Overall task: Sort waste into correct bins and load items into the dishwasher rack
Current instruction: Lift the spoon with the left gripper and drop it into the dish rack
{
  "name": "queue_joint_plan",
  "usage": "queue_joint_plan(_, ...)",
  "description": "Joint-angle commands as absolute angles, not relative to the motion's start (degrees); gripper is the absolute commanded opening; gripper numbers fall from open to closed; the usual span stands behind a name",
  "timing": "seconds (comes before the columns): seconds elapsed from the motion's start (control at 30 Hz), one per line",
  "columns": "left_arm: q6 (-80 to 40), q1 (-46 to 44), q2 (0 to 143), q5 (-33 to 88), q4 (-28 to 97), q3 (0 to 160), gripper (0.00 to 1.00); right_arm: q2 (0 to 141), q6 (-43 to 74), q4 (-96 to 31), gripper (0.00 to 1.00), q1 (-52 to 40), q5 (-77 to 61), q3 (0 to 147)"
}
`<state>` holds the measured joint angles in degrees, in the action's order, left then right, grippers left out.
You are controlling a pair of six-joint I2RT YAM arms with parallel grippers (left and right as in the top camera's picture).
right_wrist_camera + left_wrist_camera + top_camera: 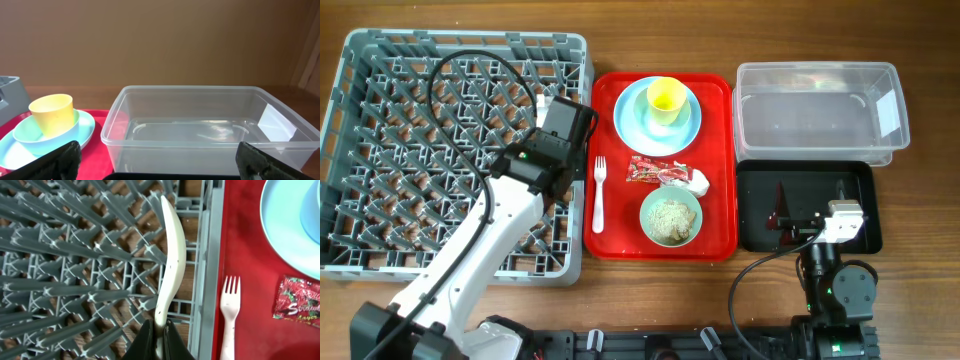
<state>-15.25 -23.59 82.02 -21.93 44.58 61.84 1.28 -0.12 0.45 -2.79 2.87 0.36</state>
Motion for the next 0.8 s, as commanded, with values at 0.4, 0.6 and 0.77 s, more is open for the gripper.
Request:
queue_joint_plan(0.4, -15.5, -23.2, 91.3, -21.0, 40.4, 62.6, 0.04, 1.2, -0.4, 0.8, 1.00, -2.5, 3.6, 0.3)
queue_joint_plan(0.6, -15.9, -23.2, 91.7, -20.8, 39.9, 62.6, 0.04, 1.2, -0.4, 0.8, 1.00, -2.5, 3.6, 0.3)
queue_joint_plan(0.77, -15.9, -23.2, 91.7, -20.7, 39.8, 62.6, 0.35, 1.2, -0.4, 0.8, 1.00, -2.5, 3.6, 0.3)
